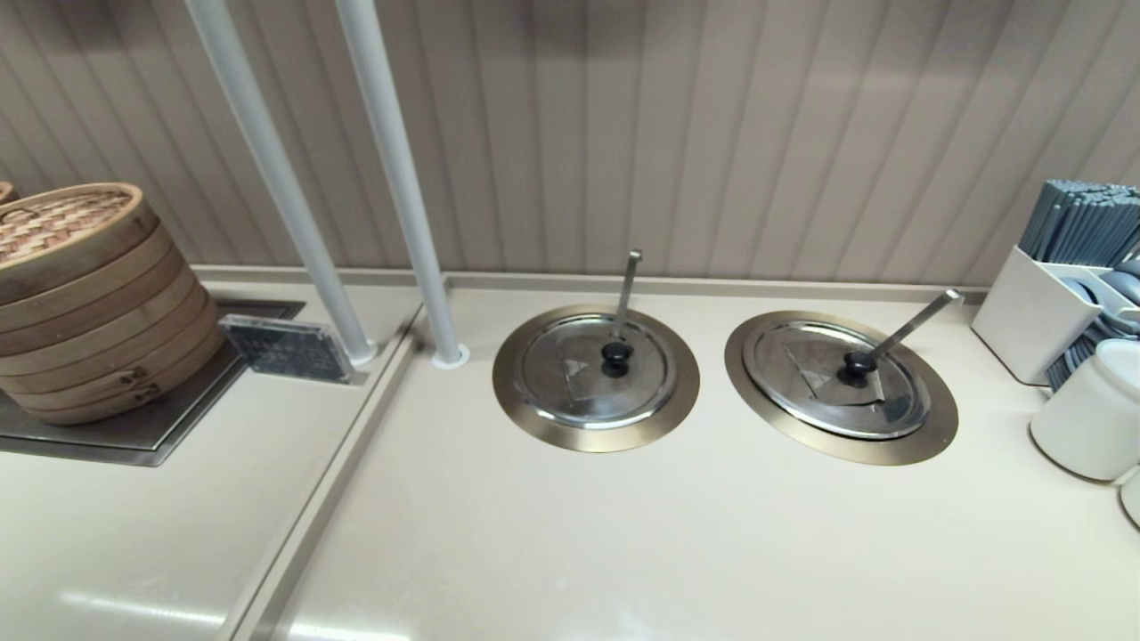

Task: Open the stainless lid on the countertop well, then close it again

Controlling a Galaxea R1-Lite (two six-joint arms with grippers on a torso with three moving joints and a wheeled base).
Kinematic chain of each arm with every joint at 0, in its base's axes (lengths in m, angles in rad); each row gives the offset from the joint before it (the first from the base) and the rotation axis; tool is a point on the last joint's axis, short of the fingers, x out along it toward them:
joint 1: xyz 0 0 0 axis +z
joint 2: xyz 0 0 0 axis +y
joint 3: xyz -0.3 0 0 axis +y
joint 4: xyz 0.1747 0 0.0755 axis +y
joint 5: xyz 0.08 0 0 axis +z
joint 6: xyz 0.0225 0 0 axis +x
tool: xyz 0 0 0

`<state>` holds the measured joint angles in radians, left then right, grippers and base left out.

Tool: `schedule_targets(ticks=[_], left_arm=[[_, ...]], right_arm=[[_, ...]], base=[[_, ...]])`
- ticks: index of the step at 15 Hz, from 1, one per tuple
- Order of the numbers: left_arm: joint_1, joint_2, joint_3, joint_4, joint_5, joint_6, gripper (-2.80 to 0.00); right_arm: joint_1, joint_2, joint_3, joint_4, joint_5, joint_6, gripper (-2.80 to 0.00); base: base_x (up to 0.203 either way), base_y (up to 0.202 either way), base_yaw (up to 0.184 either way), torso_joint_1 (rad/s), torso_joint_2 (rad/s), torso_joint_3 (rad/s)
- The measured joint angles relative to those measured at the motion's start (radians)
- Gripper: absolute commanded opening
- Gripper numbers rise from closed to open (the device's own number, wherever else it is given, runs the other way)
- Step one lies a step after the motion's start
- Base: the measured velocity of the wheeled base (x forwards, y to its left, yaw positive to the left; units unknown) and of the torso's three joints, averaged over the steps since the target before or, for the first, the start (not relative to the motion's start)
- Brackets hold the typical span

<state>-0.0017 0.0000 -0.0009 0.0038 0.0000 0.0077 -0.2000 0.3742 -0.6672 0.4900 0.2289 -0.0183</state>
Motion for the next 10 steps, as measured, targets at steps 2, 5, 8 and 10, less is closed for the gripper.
schedule_targets(ticks=[2,5,8,10], left_arm=[[0.000,0.000,0.000,0.000,0.000,0.000,-2.80],[0.000,0.000,0.000,0.000,0.000,0.000,-2.80],[0.000,0.000,0.000,0.000,0.000,0.000,-2.80],[0.000,0.000,0.000,0.000,0.000,0.000,-2.80]], right_arm=[[-0.001,-0.056,0.007,0.039,-0.037,0.004,-2.80],[-0.001,-0.088,0.099,0.018,-0.022,0.000,-2.80],[0.000,-0.098,0.291,-0.200,0.008,-0.036,-2.80],[0.000,-0.100,0.427,-0.436,0.021,-0.105,-2.80]], base=[[0.000,0.000,0.000,0.000,0.00,0.000],[0.000,0.000,0.000,0.000,0.00,0.000],[0.000,0.000,0.000,0.000,0.00,0.000],[0.000,0.000,0.000,0.000,0.00,0.000]])
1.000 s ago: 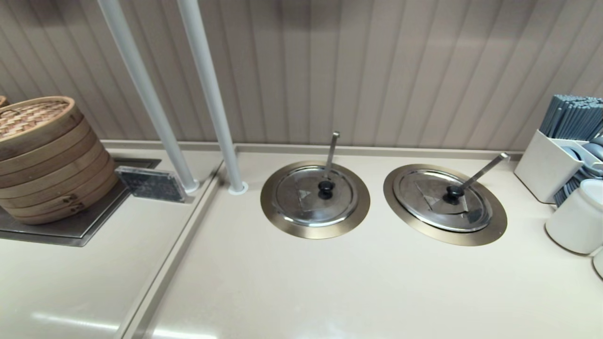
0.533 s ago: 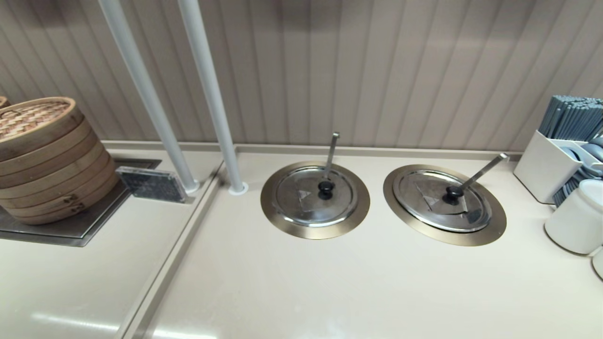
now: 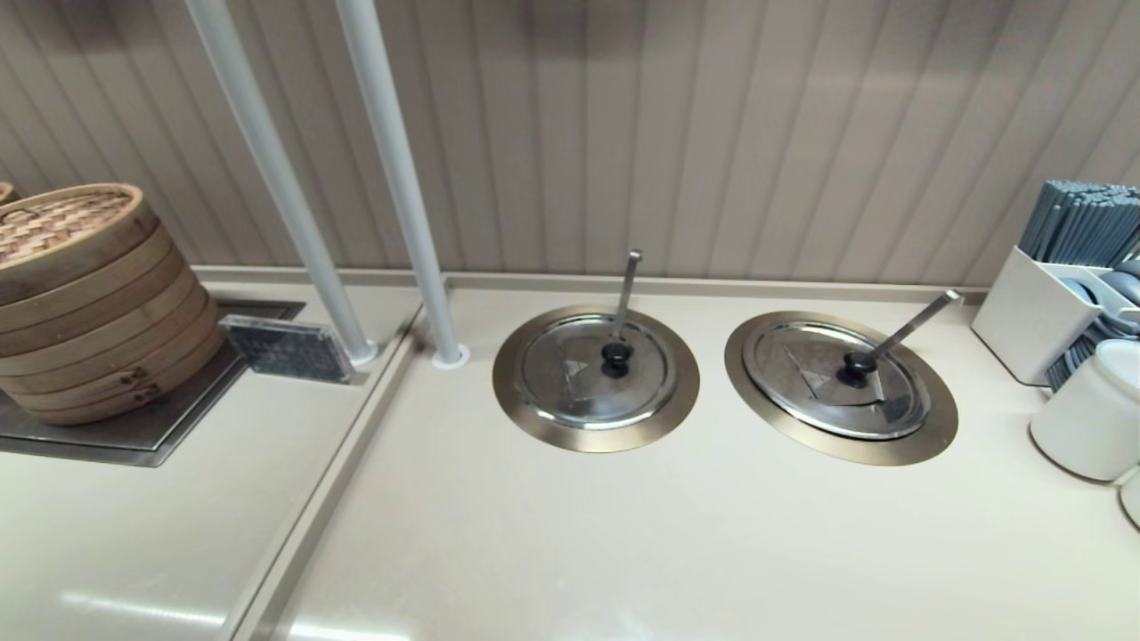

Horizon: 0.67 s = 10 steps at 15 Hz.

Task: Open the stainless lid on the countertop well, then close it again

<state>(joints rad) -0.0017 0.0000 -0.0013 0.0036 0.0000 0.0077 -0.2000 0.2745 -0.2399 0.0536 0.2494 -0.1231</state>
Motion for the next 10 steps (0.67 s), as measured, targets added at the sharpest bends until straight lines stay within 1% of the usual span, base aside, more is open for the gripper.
schedule_targets(ticks=[1,2,3,5,6,8,9,10], left_arm=[[0.000,0.000,0.000,0.000,0.000,0.000,-2.80],[0.000,0.000,0.000,0.000,0.000,0.000,-2.80],[0.000,0.000,0.000,0.000,0.000,0.000,-2.80],[0.000,0.000,0.000,0.000,0.000,0.000,-2.80],[0.000,0.000,0.000,0.000,0.000,0.000,-2.80],[0.000,0.000,0.000,0.000,0.000,0.000,-2.80],[0.000,0.000,0.000,0.000,0.000,0.000,-2.80],[0.000,0.000,0.000,0.000,0.000,0.000,-2.80]], right_arm=[[0.000,-0.001,0.042,-0.091,0.011,-0.026,-2.80],[0.000,-0.001,0.070,-0.137,0.040,-0.033,-2.80],[0.001,-0.001,0.090,-0.137,0.075,-0.037,-2.80],[0.003,-0.001,0.111,-0.127,0.134,-0.037,-2.80],[0.018,0.004,0.103,-0.104,0.145,-0.032,-2.80],[0.079,0.020,0.039,-0.019,0.154,0.013,-2.80],[0.097,0.017,0.027,0.018,0.154,0.024,-2.80],[0.107,0.011,0.029,0.028,0.154,0.022,-2.80]], base=[[0.000,0.000,0.000,0.000,0.00,0.000],[0.000,0.000,0.000,0.000,0.00,0.000],[0.000,0.000,0.000,0.000,0.00,0.000],[0.000,0.000,0.000,0.000,0.00,0.000],[0.000,0.000,0.000,0.000,0.00,0.000],[0.000,0.000,0.000,0.000,0.00,0.000],[0.000,0.000,0.000,0.000,0.00,0.000],[0.000,0.000,0.000,0.000,0.00,0.000]])
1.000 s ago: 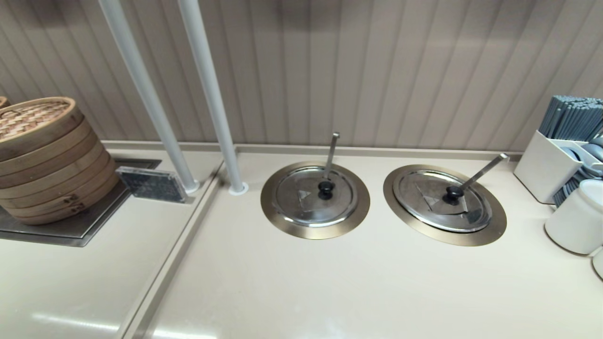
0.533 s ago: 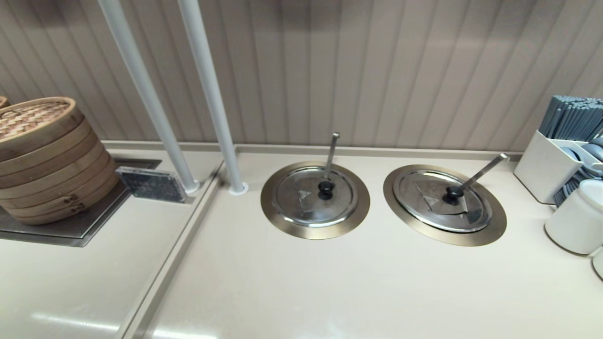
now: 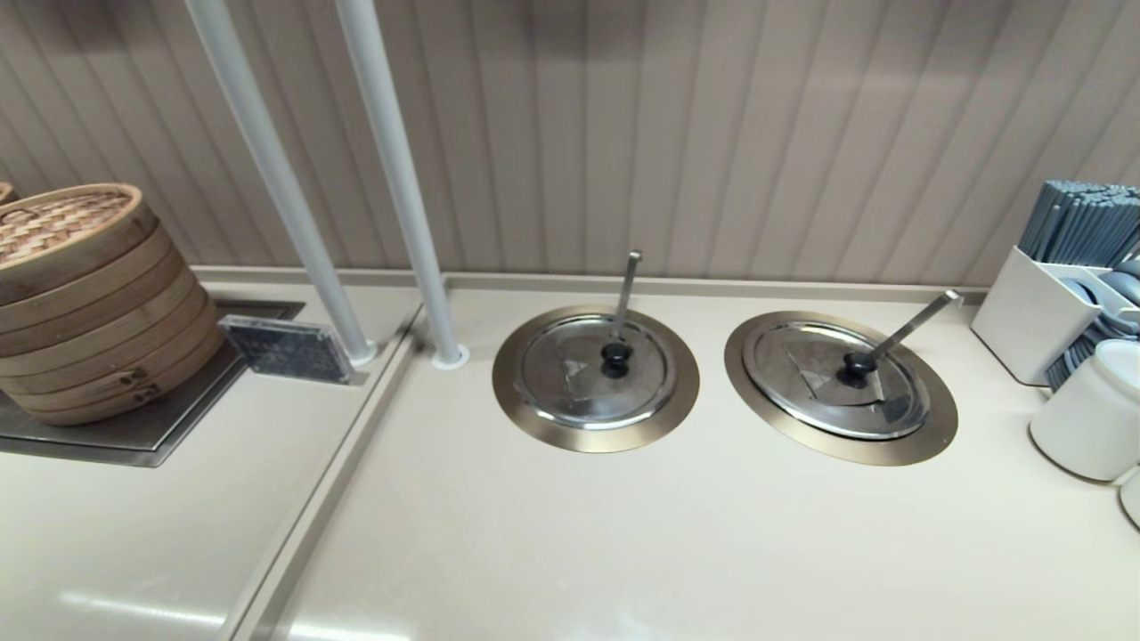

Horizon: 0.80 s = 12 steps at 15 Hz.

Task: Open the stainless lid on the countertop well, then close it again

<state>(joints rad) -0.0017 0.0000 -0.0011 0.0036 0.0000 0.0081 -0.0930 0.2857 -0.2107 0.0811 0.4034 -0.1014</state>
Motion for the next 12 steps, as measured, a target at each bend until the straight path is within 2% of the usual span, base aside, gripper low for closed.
schedule_targets(ticks=[6,8,12], left_arm=[[0.000,0.000,0.000,0.000,0.000,0.000,-2.80],[0.000,0.000,0.000,0.000,0.000,0.000,-2.80],[0.000,0.000,0.000,0.000,0.000,0.000,-2.80]], right_arm=[[0.033,-0.011,0.043,-0.001,0.039,-0.071,-2.80],[0.070,-0.025,0.057,0.003,0.022,-0.077,-2.80],[0.086,-0.161,0.086,0.049,-0.031,-0.073,-2.80]], base=[[0.000,0.000,0.000,0.000,0.00,0.000],[0.000,0.000,0.000,0.000,0.00,0.000],[0.000,0.000,0.000,0.000,0.00,0.000]])
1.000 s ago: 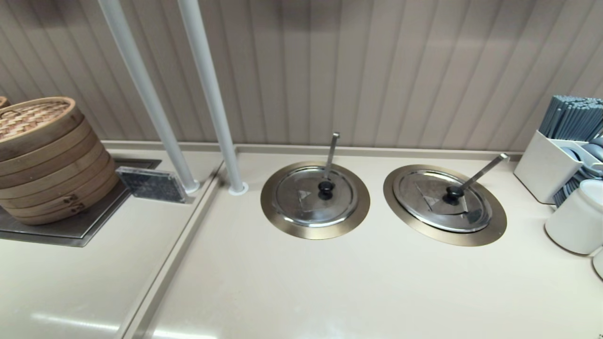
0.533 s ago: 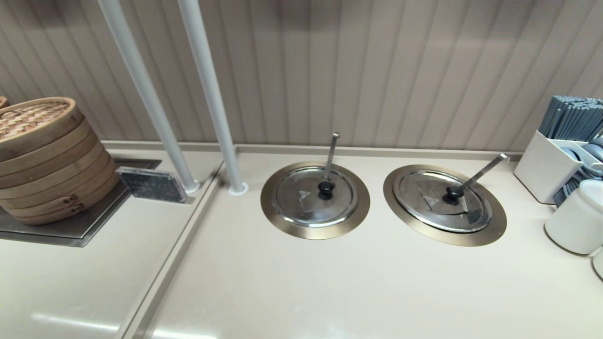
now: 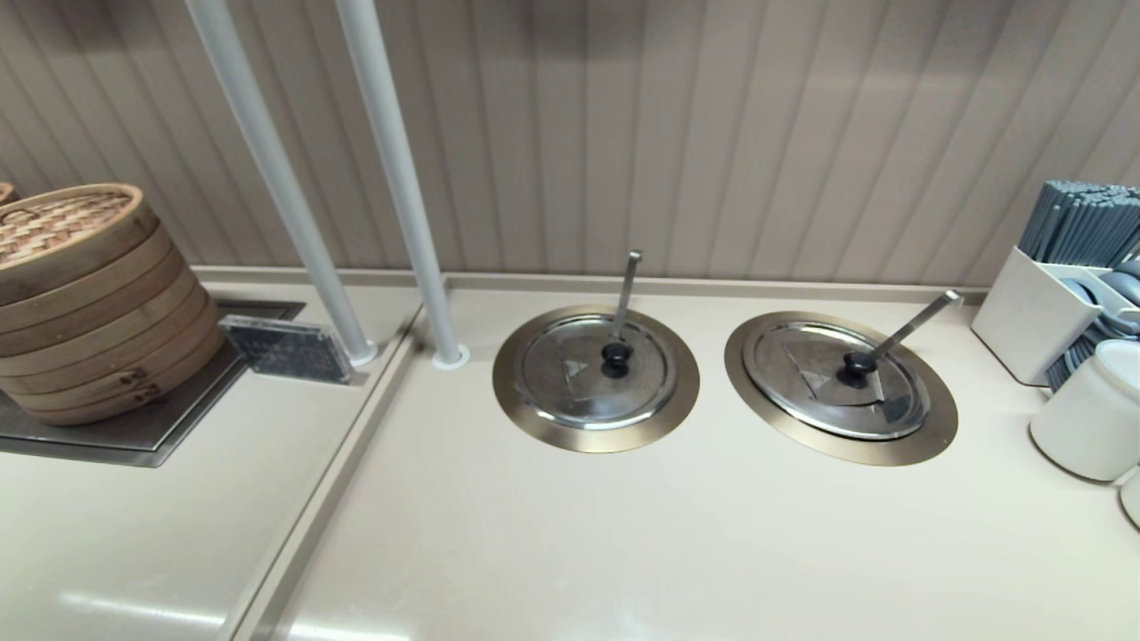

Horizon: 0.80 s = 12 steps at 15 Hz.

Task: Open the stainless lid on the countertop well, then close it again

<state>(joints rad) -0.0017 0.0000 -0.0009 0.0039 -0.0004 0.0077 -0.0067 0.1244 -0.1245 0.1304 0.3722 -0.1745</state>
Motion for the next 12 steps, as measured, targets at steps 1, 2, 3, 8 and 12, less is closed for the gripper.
schedule_targets(ticks=[1,2,3,8,12], left_arm=[[0.000,0.000,0.000,0.000,0.000,0.000,-2.80],[0.000,0.000,0.000,0.000,0.000,0.000,-2.80],[0.000,0.000,0.000,0.000,0.000,0.000,-2.80],[0.000,0.000,0.000,0.000,0.000,0.000,-2.80],[0.000,0.000,0.000,0.000,0.000,0.000,-2.80]], right_arm=[[0.001,-0.040,-0.003,0.025,-0.033,-0.006,-2.80],[0.001,-0.069,0.002,0.036,-0.078,-0.020,-2.80],[0.002,-0.088,0.014,0.036,-0.127,-0.021,-2.80],[0.002,-0.123,0.053,0.014,-0.289,0.005,-2.80],[0.002,-0.124,0.091,-0.056,-0.348,0.094,-2.80]], base=[[0.000,0.000,0.000,0.000,0.00,0.000],[0.000,0.000,0.000,0.000,0.00,0.000],[0.000,0.000,0.000,0.000,0.00,0.000],[0.000,0.000,0.000,0.000,0.00,0.000],[0.000,0.000,0.000,0.000,0.00,0.000]])
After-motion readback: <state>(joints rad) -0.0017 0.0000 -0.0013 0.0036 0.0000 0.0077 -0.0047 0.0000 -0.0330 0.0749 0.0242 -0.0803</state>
